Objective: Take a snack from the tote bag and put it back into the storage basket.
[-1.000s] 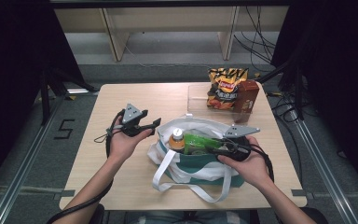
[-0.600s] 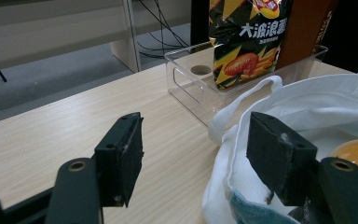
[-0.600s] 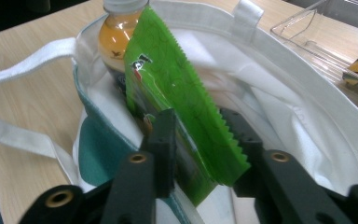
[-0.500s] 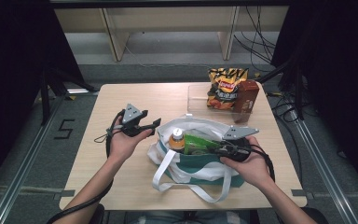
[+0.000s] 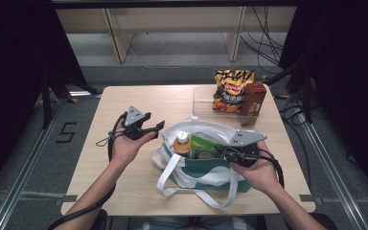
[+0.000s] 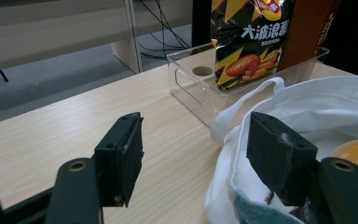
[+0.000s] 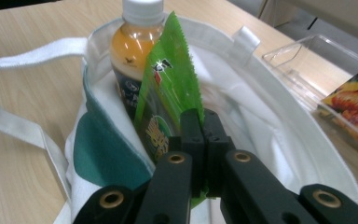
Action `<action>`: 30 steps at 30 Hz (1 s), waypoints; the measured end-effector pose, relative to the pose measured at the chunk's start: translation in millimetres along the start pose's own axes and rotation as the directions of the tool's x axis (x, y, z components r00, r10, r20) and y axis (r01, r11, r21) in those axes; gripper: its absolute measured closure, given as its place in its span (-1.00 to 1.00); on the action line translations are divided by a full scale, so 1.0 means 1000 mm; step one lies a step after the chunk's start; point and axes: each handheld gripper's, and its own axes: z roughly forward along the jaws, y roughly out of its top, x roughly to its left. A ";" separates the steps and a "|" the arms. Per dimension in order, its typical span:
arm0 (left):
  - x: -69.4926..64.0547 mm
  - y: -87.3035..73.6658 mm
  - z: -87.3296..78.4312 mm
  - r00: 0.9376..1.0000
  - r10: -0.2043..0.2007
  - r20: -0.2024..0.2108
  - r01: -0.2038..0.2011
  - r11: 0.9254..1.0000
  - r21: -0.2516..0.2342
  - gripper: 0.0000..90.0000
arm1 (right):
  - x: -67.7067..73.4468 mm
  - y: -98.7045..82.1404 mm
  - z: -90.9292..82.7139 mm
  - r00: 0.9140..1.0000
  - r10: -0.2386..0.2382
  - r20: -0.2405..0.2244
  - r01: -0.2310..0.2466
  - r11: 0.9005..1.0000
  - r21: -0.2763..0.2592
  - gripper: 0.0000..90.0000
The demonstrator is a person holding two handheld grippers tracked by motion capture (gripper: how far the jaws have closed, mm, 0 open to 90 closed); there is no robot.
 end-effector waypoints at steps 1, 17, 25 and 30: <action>0.000 0.000 0.000 1.000 0.000 0.000 0.000 1.000 0.000 -0.21 | 0.001 0.001 -0.001 1.000 0.011 0.001 -0.011 1.000 -0.002 1.00; 0.000 0.000 0.001 1.000 0.000 -0.003 0.000 1.000 0.001 -0.21 | -0.010 0.017 -0.029 0.998 0.006 0.057 -0.001 0.996 -0.091 1.00; 0.000 -0.001 0.002 1.000 -0.004 -0.001 0.004 1.000 0.000 -0.21 | -0.016 0.024 -0.038 0.997 0.009 0.082 0.001 0.992 -0.124 1.00; 0.000 -0.001 0.001 1.000 -0.002 -0.004 0.002 1.000 0.002 -0.21 | -0.021 0.028 -0.042 0.995 0.006 0.096 0.008 0.989 -0.144 1.00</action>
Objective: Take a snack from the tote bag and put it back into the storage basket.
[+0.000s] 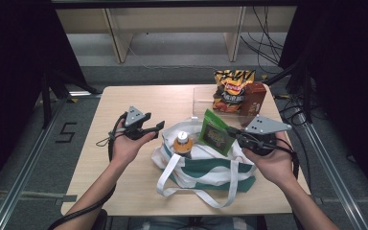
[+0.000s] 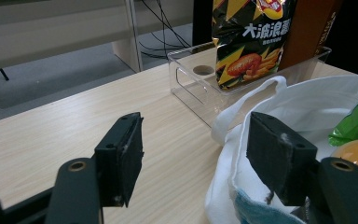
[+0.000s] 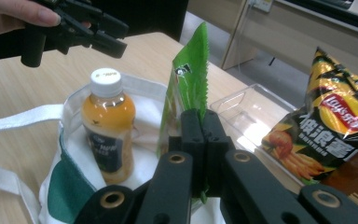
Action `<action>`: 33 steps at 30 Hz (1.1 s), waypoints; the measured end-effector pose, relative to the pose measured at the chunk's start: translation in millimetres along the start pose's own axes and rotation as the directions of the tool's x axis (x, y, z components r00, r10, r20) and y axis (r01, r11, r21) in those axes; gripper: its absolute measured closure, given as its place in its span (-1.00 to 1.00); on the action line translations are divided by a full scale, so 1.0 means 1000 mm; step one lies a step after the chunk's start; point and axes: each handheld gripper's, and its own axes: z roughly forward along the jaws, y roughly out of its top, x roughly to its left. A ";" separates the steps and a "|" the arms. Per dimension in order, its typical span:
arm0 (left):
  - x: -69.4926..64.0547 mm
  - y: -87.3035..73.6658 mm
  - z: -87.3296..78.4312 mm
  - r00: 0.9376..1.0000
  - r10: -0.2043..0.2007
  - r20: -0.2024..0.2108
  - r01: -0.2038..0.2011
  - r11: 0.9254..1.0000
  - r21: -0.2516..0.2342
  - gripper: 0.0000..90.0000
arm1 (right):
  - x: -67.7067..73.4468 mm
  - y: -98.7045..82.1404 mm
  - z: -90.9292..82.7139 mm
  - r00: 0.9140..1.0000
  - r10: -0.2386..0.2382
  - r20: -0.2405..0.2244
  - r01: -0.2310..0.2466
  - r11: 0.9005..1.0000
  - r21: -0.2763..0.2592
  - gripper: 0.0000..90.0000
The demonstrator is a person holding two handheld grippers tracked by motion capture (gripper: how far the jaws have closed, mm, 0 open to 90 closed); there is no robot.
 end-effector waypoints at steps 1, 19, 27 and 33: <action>0.000 0.000 0.000 1.000 0.000 0.000 0.000 1.000 -0.001 -0.21 | 0.001 0.001 -0.002 1.000 0.028 0.003 -0.028 1.000 0.003 1.00; -0.002 0.000 0.001 1.000 0.000 0.004 0.000 1.000 -0.003 -0.20 | -0.017 0.011 -0.022 0.997 -0.004 0.079 0.009 0.998 -0.064 1.00; 0.000 0.000 0.000 1.000 -0.001 0.002 0.001 1.000 -0.001 -0.21 | -0.022 0.014 -0.029 0.996 0.008 0.093 0.000 0.997 -0.081 1.00; -0.001 0.000 0.001 1.000 -0.002 0.003 0.002 1.000 -0.007 -0.20 | -0.025 0.015 -0.034 0.994 0.034 0.104 -0.025 0.995 -0.092 1.00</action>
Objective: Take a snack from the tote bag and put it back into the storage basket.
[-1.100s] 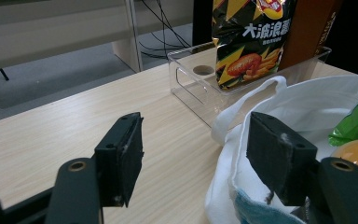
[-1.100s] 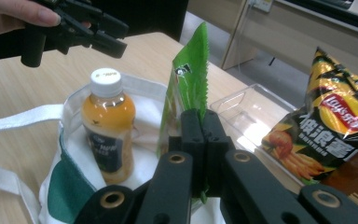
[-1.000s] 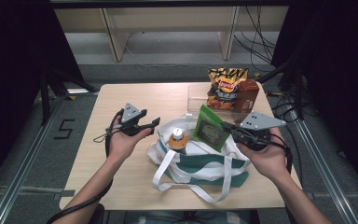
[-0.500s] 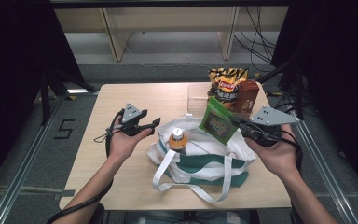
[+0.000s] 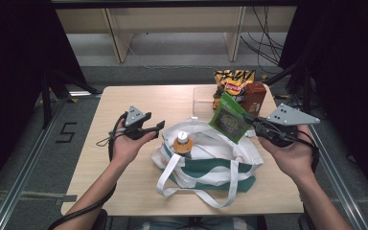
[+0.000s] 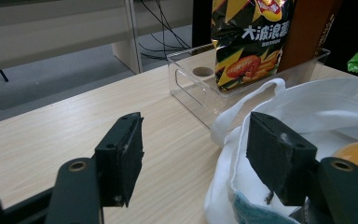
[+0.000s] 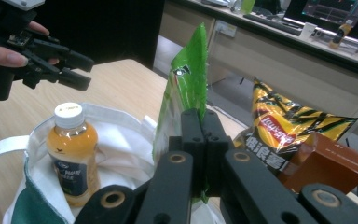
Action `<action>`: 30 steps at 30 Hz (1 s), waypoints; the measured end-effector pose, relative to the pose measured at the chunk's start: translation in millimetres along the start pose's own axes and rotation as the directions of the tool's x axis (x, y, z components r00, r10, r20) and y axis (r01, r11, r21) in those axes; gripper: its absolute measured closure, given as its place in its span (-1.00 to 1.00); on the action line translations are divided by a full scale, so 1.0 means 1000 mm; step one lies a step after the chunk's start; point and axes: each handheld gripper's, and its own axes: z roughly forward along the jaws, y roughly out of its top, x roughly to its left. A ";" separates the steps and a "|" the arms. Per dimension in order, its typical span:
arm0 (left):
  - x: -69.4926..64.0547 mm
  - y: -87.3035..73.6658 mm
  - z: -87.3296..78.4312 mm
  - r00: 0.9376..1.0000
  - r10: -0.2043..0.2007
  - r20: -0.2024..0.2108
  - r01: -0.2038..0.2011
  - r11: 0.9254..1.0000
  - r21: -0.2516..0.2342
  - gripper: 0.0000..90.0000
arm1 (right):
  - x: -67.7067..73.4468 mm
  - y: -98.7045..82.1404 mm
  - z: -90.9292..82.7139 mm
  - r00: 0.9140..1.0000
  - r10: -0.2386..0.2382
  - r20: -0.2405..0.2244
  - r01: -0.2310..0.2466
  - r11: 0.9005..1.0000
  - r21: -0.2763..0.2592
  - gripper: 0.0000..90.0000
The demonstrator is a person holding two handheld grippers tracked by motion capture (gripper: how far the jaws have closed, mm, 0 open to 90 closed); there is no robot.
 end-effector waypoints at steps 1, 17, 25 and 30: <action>0.000 0.000 0.000 1.000 0.001 -0.001 -0.001 1.000 -0.002 -0.20 | -0.002 0.001 -0.001 1.000 -0.009 0.001 0.009 1.000 0.004 1.00; 0.001 0.001 -0.002 1.000 0.001 -0.007 -0.001 1.000 -0.008 -0.20 | -0.024 0.003 -0.003 0.997 -0.003 0.076 0.005 1.000 -0.023 1.00; 0.001 0.000 -0.001 1.000 0.003 -0.005 -0.003 1.000 -0.006 -0.20 | -0.036 0.008 0.001 0.995 -0.008 0.103 0.012 0.999 -0.032 1.00; 0.001 0.000 -0.001 1.000 -0.001 -0.007 0.001 1.000 -0.007 -0.20 | -0.045 0.010 0.008 0.994 0.006 0.106 -0.004 1.000 -0.025 1.00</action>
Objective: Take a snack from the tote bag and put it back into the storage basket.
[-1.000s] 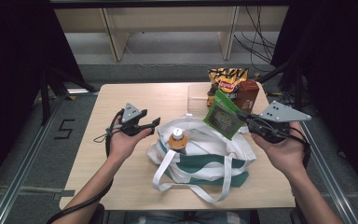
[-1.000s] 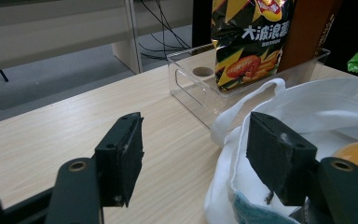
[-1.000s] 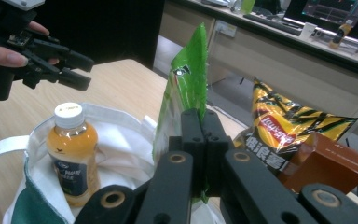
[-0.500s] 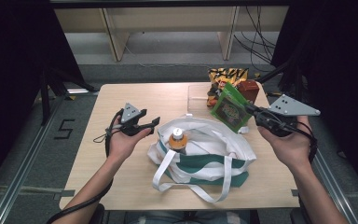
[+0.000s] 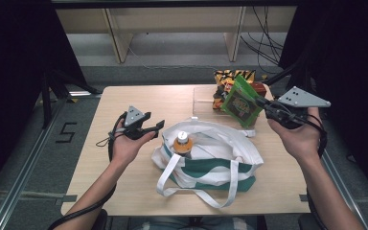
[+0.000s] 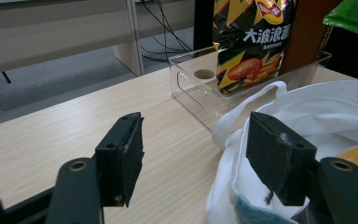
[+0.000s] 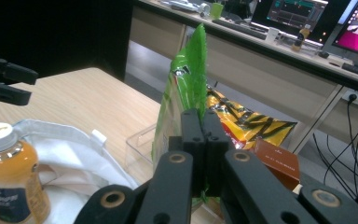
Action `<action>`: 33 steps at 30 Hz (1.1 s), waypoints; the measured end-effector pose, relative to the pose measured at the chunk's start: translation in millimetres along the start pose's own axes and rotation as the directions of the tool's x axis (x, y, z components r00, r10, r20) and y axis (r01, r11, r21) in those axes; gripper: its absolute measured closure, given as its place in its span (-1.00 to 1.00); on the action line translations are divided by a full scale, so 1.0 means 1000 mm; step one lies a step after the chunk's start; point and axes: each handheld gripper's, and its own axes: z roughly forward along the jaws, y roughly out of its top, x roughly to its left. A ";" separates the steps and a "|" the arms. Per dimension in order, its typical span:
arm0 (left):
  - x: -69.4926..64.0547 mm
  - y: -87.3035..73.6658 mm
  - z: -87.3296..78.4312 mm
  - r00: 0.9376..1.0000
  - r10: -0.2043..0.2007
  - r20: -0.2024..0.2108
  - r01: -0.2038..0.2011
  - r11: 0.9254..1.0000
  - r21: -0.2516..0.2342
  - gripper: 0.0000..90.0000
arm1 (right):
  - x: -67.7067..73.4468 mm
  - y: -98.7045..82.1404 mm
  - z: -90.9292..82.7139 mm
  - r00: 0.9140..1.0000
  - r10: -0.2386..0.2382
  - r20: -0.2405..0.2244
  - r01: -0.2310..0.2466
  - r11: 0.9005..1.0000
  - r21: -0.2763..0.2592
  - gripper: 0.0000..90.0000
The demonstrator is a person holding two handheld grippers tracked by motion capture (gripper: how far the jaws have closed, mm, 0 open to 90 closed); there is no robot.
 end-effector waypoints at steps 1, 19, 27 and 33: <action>0.000 0.000 0.000 1.000 0.000 0.001 0.000 1.000 0.000 -0.20 | -0.003 0.000 0.002 1.000 0.004 0.000 -0.004 1.000 0.002 1.00; 0.001 0.001 -0.001 1.000 -0.002 -0.004 0.002 1.000 -0.006 -0.20 | -0.019 0.007 0.037 0.999 0.013 0.034 -0.013 1.000 0.014 1.00; 0.002 0.001 -0.002 1.000 -0.003 -0.005 0.003 1.000 -0.007 -0.20 | -0.024 0.008 0.053 0.999 0.022 0.035 -0.023 0.999 0.024 1.00; 0.001 0.002 -0.001 1.000 0.000 -0.004 0.000 1.000 -0.007 -0.20 | -0.027 0.006 0.061 0.999 0.028 0.043 -0.029 0.999 0.030 1.00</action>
